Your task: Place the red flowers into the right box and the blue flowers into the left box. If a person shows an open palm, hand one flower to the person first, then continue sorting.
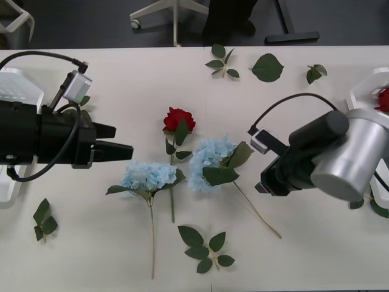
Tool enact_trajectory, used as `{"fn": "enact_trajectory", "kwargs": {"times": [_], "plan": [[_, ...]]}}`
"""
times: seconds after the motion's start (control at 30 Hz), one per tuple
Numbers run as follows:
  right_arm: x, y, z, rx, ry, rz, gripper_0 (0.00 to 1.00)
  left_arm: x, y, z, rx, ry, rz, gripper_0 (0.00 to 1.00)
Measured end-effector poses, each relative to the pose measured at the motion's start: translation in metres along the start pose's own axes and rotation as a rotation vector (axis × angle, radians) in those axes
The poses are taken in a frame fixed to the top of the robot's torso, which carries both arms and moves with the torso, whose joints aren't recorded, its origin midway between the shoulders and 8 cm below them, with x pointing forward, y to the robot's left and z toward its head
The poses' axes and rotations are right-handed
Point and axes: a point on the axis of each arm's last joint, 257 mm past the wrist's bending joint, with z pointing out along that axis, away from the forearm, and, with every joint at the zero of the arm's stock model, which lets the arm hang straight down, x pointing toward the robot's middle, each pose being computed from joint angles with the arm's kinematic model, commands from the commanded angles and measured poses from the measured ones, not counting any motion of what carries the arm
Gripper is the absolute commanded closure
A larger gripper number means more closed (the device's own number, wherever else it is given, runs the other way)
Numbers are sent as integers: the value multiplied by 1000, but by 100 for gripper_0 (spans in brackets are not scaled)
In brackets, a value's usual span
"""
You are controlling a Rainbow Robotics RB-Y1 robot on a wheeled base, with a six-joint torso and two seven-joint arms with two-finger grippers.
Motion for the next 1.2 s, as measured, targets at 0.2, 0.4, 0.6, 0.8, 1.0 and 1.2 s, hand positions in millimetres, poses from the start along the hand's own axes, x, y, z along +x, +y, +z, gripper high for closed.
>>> {"fn": "enact_trajectory", "kwargs": {"times": [0.2,0.4,0.6,0.8,1.0,1.2], "plan": [[22,27,27,53,50,-17,1,41,33,-9,48,3,-159,0],[5,52,50,25,43,14,2,69,36,1,102,-85,-316,0],[-12,67,71,13,23,51,2,130,23,34,100,-89,-458,0],[-17,70,92,5,24,96,32,179,8,50,92,-22,-529,0],[-19,68,94,6,23,112,100,203,21,53,16,51,-473,0],[-21,64,92,8,18,123,100,222,38,67,-78,108,-384,0]]}}
